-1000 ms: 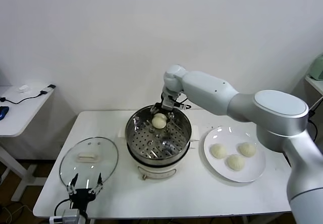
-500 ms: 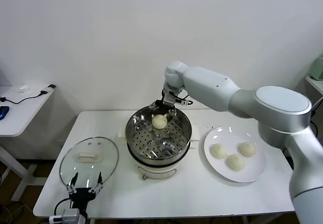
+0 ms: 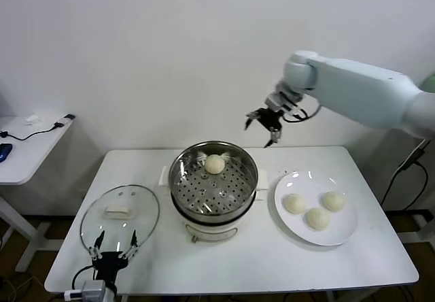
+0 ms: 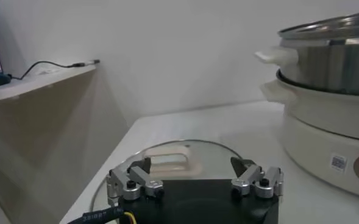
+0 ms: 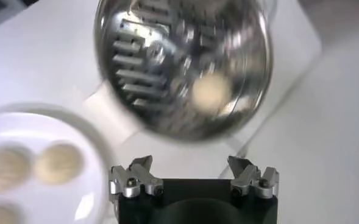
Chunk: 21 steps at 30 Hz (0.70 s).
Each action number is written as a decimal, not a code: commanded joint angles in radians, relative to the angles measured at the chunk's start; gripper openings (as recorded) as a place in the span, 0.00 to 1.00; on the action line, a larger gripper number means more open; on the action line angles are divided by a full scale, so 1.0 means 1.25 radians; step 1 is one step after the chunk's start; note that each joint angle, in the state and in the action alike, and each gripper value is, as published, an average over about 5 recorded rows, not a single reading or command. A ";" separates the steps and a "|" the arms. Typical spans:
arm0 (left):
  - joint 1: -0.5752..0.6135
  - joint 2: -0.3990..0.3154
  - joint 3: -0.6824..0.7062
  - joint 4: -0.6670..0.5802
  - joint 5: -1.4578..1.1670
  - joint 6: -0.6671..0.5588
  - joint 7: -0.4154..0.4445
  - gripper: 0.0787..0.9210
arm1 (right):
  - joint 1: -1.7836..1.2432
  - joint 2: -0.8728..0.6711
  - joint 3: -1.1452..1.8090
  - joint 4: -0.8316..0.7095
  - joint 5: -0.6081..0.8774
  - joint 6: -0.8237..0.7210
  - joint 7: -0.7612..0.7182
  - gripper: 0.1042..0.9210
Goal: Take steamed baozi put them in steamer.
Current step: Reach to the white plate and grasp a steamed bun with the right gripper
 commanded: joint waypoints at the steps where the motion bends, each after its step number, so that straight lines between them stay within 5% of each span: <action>1: -0.003 0.004 -0.004 0.005 -0.007 -0.001 0.000 0.88 | -0.014 -0.191 -0.143 0.180 0.138 -0.313 0.095 0.88; 21: -0.004 -0.019 -0.008 0.013 -0.002 -0.001 0.001 0.88 | -0.312 -0.024 0.033 -0.058 0.064 -0.346 0.149 0.88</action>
